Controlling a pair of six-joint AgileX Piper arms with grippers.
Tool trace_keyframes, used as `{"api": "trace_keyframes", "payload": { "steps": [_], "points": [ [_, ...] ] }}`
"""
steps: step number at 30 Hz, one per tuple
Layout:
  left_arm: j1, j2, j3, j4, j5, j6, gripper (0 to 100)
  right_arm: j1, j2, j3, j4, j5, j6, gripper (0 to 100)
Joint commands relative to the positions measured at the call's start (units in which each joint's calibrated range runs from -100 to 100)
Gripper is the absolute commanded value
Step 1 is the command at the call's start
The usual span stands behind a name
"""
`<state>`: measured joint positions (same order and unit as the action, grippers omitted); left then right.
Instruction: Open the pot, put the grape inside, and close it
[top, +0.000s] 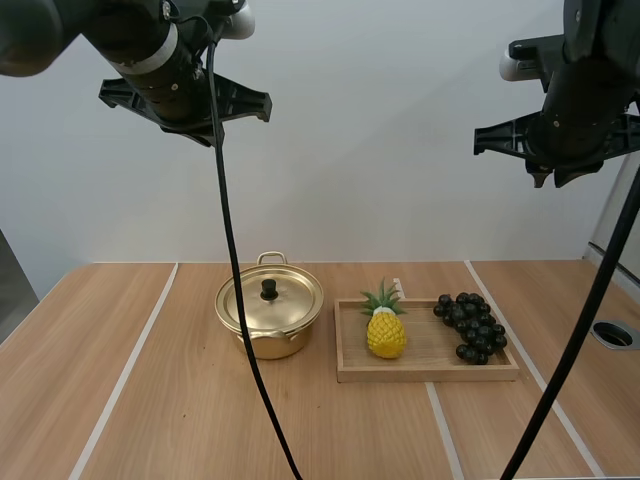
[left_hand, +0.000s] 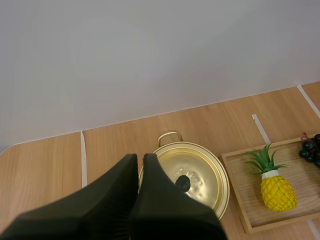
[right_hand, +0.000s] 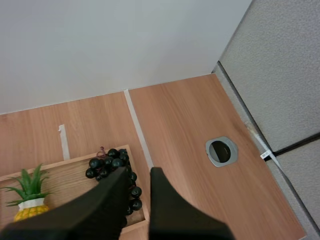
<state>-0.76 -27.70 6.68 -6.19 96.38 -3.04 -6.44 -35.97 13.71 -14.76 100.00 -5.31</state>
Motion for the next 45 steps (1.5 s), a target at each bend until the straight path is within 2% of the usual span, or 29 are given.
{"api": "trace_keyframes", "payload": {
  "steps": [1,2,3,4,13,20,26,35,45],
  "points": [
    [0.06,-0.19,0.21,-0.84,-1.82,-0.23,53,-0.27,-0.45,-0.01,-1.32,0.00,0.12,78],
    [-0.01,-0.19,0.21,-0.84,-1.82,-0.23,72,-0.27,-0.45,-0.01,-0.92,0.00,0.12,91],
    [-0.01,-0.19,0.21,-0.84,-1.82,-0.23,94,-0.27,-0.45,-0.01,-0.62,0.00,0.12,98],
    [-0.01,-0.19,0.21,-0.84,-1.82,-0.13,100,-0.27,-0.45,-0.01,-0.24,0.00,0.12,100],
    [-0.01,-0.15,0.21,-0.97,0.25,2.45,100,-0.27,-0.45,-0.01,1.70,0.00,0.12,100],
    [-0.01,3.61,1.37,-7.30,3.62,8.37,100,-0.27,-0.45,-0.01,2.00,0.00,0.12,100],
    [-0.01,7.13,6.74,-8.19,3.62,8.38,100,-0.27,-0.45,-0.01,2.08,0.00,0.12,100],
    [-0.01,10.85,16.25,-10.43,-7.16,12.93,100,-0.27,-0.45,-0.01,2.37,0.00,-0.30,100],
    [-0.25,13.16,25.73,-11.19,-25.25,19.90,100,-0.19,-0.45,-0.01,2.74,0.00,-1.58,100]
  ]
}}
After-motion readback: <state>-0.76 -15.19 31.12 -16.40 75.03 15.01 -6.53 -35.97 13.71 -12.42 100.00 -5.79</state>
